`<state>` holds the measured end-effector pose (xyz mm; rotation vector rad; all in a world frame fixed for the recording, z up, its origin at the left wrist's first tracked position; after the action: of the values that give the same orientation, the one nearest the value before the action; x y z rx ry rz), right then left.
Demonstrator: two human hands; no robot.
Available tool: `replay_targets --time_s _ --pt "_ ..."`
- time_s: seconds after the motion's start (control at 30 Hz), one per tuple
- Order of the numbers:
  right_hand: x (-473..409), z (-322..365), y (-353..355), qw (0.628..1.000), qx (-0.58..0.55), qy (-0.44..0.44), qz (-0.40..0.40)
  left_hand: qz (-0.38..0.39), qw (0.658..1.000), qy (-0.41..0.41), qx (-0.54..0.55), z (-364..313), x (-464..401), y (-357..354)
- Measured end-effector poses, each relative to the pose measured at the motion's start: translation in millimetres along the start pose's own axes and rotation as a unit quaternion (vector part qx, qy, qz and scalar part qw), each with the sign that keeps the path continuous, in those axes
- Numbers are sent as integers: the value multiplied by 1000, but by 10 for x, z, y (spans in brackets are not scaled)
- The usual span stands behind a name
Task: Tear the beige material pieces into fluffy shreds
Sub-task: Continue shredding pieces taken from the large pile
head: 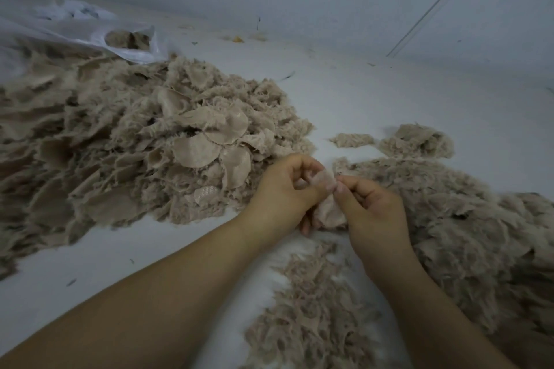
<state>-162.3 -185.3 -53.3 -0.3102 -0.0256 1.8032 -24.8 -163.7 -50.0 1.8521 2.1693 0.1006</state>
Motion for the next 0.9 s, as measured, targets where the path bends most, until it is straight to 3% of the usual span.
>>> replay_targets --time_s 0.13,0.27,0.4,0.6,0.8,0.83,0.9 --pt "21 28 -114 997 -49 11 53 1 999 8 39 30 -28 20" --pt "6 41 -50 999 13 33 20 10 998 19 54 53 -21 0" --pt "-6 26 -10 1000 -11 24 7 -28 994 48 99 114 -45 73" --pt "6 14 19 999 -44 -6 -10 119 990 43 -62 84 -6 -167" --pt "-19 -15 145 997 -25 -3 -76 209 975 63 27 54 72 -250" --pt "-16 -1 180 995 -13 8 -95 192 978 55 54 16 62 -230" --pt "-18 9 251 992 -12 21 -124 61 988 29 137 -59 -42 -2"
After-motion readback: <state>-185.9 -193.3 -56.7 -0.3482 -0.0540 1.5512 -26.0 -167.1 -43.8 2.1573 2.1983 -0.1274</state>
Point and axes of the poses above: each hand's wrist, its own x-axis away from the middle knuckle, its own y-axis out of the back of the hand, z = x × y, the point moved 9 cm from there along -x, towards the middle knuckle, and after that the axes turned 15 degrees about -x, right-handed, at the moved point
